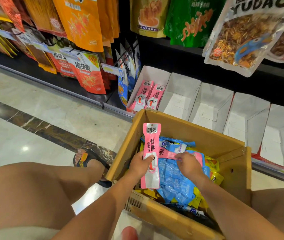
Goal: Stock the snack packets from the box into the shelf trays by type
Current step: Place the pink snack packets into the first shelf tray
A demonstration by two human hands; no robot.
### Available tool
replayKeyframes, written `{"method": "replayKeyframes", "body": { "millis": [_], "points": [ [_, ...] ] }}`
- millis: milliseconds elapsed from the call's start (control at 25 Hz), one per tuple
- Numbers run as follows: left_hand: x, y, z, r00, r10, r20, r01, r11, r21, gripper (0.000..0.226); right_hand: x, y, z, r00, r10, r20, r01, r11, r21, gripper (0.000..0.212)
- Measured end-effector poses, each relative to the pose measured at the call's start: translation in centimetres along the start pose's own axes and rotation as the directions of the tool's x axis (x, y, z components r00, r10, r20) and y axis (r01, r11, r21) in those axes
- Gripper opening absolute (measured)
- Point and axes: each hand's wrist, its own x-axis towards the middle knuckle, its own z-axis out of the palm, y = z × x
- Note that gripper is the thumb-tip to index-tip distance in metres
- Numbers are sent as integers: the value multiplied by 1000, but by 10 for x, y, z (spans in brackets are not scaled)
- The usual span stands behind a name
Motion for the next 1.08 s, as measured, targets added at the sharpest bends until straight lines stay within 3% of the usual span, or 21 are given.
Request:
{"method": "replayKeyframes", "body": {
  "millis": [160, 400, 720, 920, 1080],
  "points": [
    [8, -5, 0, 998, -45, -38, 45, 999, 4, 16, 4, -6, 5, 996, -84, -43, 66, 944, -322, 34],
    [10, -8, -1, 995, -93, -44, 92, 996, -9, 8, 25, -3, 13, 995, -74, -67, 33, 880, -474, 25],
    [14, -9, -9, 990, -126, -55, 127, 992, 14, 12, 31, -4, 10, 983, -143, -115, 62, 849, -524, 14],
    [4, 3, -13, 994, -91, -67, 92, 996, 8, 14, 20, -11, -12, 971, -129, -201, 41, 919, -392, 24],
    [-13, 29, -16, 998, -47, -49, 45, 999, -29, 14, 1, -21, -36, 969, -91, -230, 26, 962, -272, 19]
  ]
}}
